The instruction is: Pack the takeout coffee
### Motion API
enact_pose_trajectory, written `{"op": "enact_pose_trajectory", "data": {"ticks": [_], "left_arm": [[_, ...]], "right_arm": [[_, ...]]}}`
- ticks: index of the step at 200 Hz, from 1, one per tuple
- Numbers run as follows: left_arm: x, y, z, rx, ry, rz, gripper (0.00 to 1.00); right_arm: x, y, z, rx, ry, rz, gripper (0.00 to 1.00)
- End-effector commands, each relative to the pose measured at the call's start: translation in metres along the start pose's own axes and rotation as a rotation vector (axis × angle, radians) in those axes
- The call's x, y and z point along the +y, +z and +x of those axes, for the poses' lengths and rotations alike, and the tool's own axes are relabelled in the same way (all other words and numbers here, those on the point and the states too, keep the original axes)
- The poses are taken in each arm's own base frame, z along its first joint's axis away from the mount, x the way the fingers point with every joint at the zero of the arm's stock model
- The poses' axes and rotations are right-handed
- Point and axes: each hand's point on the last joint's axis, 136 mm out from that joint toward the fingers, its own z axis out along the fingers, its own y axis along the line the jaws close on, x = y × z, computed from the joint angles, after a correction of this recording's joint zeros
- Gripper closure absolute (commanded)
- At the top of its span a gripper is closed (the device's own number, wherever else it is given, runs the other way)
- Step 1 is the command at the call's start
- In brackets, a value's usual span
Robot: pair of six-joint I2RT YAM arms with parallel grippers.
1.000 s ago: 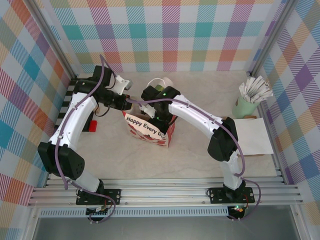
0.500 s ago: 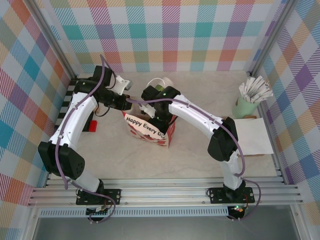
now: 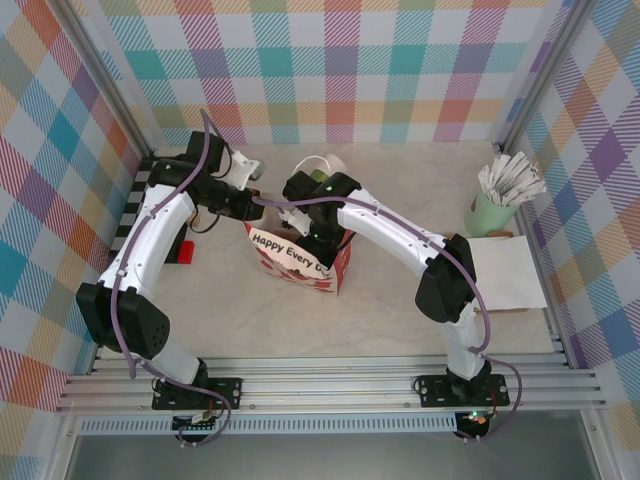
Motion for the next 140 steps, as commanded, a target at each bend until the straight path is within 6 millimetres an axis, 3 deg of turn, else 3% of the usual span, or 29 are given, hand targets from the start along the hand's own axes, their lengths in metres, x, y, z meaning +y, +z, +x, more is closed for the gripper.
{"op": "enact_pose_trajectory", "data": {"ticks": [1,140], "left_arm": [[0.0045,0.0026,-0.0057,-0.015,0.007,-0.021,1.00],[0.0048,0.0034,-0.0054,-0.013,0.009,-0.021,1.00]], "right_arm": [[0.0022,-0.0201,0.0053,-0.018,-0.003,-0.016,0.00],[-0.0023,-0.0164,0.0059,-0.006,0.004,0.007,0.02]]}}
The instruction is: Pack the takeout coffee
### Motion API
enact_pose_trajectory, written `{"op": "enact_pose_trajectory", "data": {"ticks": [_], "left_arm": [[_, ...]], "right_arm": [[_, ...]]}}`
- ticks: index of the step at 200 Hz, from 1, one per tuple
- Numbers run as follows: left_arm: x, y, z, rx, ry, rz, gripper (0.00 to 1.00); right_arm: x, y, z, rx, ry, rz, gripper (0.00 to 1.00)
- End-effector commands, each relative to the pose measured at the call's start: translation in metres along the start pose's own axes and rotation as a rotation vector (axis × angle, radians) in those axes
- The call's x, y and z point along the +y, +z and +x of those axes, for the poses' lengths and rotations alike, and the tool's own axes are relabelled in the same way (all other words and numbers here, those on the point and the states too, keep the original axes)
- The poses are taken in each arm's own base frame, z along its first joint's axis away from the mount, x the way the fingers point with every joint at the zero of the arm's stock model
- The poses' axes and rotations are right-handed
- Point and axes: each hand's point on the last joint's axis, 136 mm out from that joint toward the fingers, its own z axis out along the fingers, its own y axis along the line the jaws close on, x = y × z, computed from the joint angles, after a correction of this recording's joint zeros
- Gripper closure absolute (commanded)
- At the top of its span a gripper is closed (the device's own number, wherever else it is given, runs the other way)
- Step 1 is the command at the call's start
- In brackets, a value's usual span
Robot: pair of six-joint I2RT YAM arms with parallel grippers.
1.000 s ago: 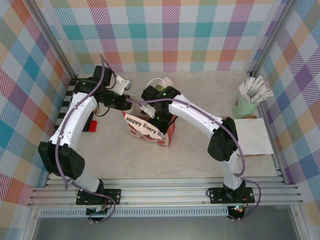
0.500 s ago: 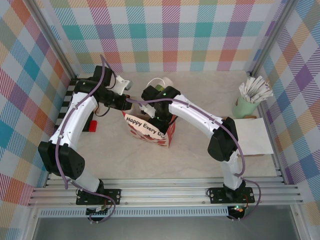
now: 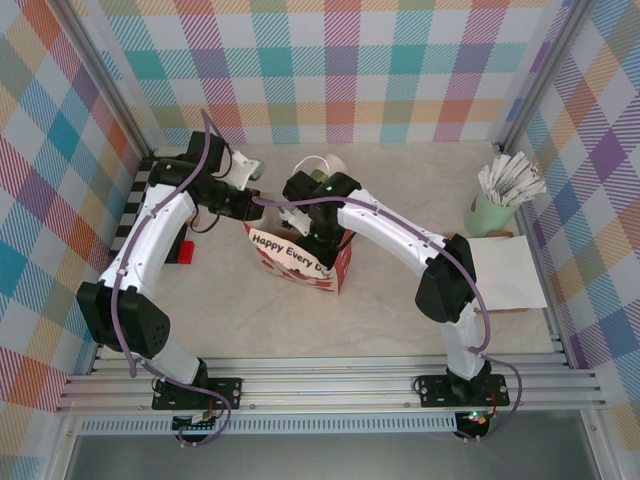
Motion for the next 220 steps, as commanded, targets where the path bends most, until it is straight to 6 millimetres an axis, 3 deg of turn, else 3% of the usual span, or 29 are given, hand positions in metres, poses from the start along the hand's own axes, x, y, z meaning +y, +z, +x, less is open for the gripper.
{"op": "enact_pose_trajectory", "data": {"ticks": [1,53,74,100,123,220], "left_arm": [[0.0031,0.0020,-0.0056,-0.017,0.010,-0.015,1.00],[0.0037,0.0029,-0.0048,-0.014,0.009,-0.015,1.00],[0.0035,0.0025,-0.0050,-0.015,0.008,-0.015,1.00],[0.0039,0.0029,-0.0049,-0.014,0.008,-0.016,1.00],[0.0036,0.0030,-0.0048,-0.014,0.009,-0.016,1.00],[0.0042,0.0038,-0.0047,-0.013,0.007,-0.015,1.00]], "right_arm": [[-0.0007,-0.0165,0.0057,-0.007,0.003,-0.002,0.02],[-0.0025,-0.0121,0.0086,0.009,0.004,0.006,0.07],[-0.0025,-0.0115,0.0084,0.010,0.005,0.005,0.14],[-0.0024,-0.0108,0.0092,0.014,0.001,0.003,0.30],[-0.0005,-0.0097,0.0098,0.017,-0.002,-0.007,0.35],[-0.0008,-0.0099,0.0093,0.016,-0.004,-0.005,0.36]]}}
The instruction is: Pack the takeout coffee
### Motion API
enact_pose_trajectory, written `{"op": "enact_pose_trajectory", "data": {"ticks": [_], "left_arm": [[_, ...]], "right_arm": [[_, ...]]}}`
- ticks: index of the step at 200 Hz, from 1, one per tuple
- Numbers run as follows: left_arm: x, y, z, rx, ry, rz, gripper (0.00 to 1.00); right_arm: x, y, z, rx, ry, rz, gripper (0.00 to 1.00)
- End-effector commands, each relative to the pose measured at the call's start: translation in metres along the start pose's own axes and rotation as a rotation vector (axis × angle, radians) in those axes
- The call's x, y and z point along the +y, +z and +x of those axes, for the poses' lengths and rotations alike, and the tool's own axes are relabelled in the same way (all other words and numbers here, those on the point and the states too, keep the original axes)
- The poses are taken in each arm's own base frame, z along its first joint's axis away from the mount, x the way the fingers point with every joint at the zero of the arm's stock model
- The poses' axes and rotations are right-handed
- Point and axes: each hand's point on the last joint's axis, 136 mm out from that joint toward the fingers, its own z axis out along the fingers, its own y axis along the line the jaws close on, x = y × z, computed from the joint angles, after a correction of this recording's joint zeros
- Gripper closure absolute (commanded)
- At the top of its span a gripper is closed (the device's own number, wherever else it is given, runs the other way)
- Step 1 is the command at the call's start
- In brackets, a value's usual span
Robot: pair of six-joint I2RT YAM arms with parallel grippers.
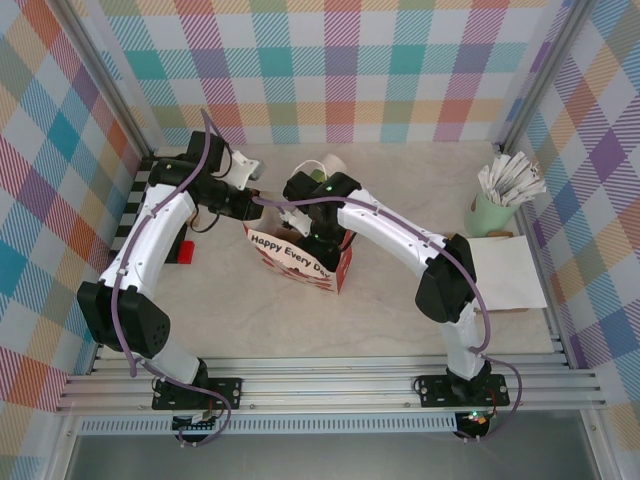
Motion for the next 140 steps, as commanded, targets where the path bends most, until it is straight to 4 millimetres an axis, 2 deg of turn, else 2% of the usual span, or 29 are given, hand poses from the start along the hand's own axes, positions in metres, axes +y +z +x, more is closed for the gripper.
{"op": "enact_pose_trajectory", "data": {"ticks": [1,82,122,140], "left_arm": [[0.001,0.003,-0.004,-0.012,0.006,0.001,1.00],[0.002,0.000,-0.006,-0.025,0.020,-0.016,1.00],[-0.004,-0.010,-0.017,-0.049,-0.059,-0.003,1.00],[-0.005,-0.010,-0.014,-0.040,-0.101,-0.009,1.00]], "right_arm": [[0.000,-0.010,0.007,0.006,-0.003,-0.007,0.36],[-0.007,-0.019,0.008,0.012,-0.006,0.037,0.41],[-0.007,-0.026,0.004,0.005,0.006,0.036,0.43],[-0.005,-0.032,0.000,-0.010,0.024,0.026,0.43]]}}
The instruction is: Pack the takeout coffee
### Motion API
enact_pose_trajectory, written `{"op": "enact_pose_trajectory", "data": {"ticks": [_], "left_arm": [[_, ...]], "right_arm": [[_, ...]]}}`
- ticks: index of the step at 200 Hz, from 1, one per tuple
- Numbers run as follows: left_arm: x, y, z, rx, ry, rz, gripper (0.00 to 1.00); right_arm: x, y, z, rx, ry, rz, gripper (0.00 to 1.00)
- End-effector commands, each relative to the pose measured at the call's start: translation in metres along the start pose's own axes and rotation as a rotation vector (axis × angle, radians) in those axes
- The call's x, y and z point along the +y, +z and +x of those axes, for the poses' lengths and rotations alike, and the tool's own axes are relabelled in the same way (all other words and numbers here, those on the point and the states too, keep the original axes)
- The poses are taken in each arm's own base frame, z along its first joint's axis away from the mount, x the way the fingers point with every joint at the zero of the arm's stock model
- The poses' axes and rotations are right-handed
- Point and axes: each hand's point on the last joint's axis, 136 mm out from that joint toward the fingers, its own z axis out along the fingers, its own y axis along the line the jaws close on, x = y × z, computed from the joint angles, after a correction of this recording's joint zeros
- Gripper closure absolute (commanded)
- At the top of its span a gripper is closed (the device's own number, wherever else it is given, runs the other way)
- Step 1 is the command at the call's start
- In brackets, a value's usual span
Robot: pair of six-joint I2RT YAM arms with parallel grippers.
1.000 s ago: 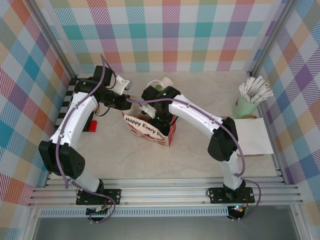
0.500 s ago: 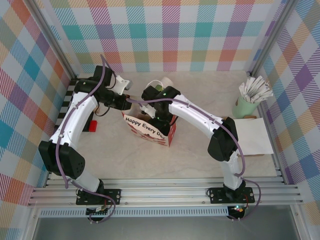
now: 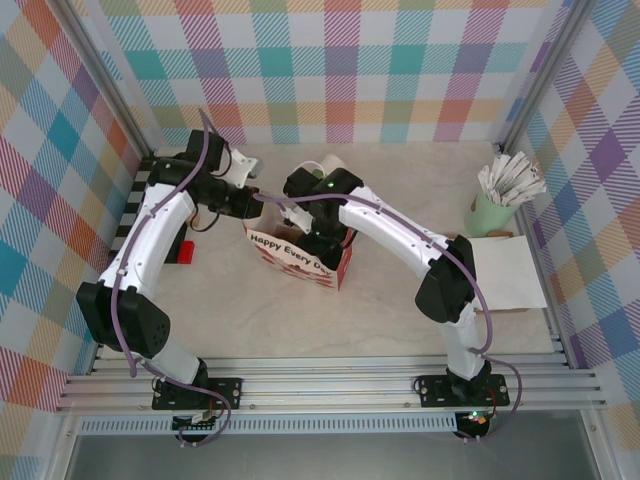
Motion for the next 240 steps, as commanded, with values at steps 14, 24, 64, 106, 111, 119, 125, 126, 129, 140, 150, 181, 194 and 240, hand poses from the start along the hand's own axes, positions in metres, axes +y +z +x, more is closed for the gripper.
{"op": "enact_pose_trajectory", "data": {"ticks": [14,24,64,106,111,119,125,126,129,140,150,181,194,240], "left_arm": [[-0.004,-0.003,-0.004,-0.011,-0.065,-0.016,1.00],[-0.002,0.000,0.001,0.001,-0.063,-0.028,1.00],[0.005,0.001,0.005,0.009,-0.039,-0.074,1.00],[-0.001,-0.004,-0.001,0.013,-0.008,-0.079,1.00],[-0.003,-0.003,-0.001,0.018,-0.001,-0.082,1.00],[-0.005,0.000,-0.001,0.026,0.012,-0.084,1.00],[-0.008,0.003,0.000,0.035,0.021,-0.080,1.00],[-0.008,0.003,0.000,0.035,0.022,-0.079,1.00],[-0.010,0.004,0.000,0.037,0.028,-0.076,1.00],[-0.014,0.009,0.001,0.049,0.049,-0.072,1.00],[-0.018,0.013,0.003,0.058,0.070,-0.074,1.00],[-0.019,0.014,0.004,0.070,0.115,-0.103,1.00],[-0.014,0.013,0.007,0.080,0.129,-0.126,1.00],[-0.011,0.008,0.004,0.071,0.154,-0.139,1.00]], "right_arm": [[0.001,-0.022,-0.005,-0.030,0.031,-0.014,0.44],[0.002,-0.026,-0.008,-0.044,0.033,-0.017,0.44],[0.002,-0.043,-0.008,-0.053,0.019,-0.011,0.45],[-0.009,-0.046,-0.015,-0.066,0.051,0.046,0.46],[-0.011,-0.045,-0.017,-0.068,0.064,0.059,0.46],[-0.012,-0.047,-0.023,-0.085,0.077,0.066,0.46],[-0.012,-0.048,-0.027,-0.099,0.085,0.070,0.46],[-0.012,-0.049,-0.028,-0.104,0.086,0.071,0.46],[-0.012,-0.050,-0.031,-0.113,0.090,0.078,0.46],[-0.013,-0.053,-0.038,-0.141,0.094,0.095,0.46],[-0.014,-0.055,-0.043,-0.160,0.093,0.113,0.46],[-0.017,-0.051,-0.040,-0.134,0.039,0.167,0.46],[-0.017,-0.053,-0.037,-0.127,0.012,0.171,0.46],[-0.023,-0.049,-0.010,-0.023,-0.022,0.184,0.46]]}}
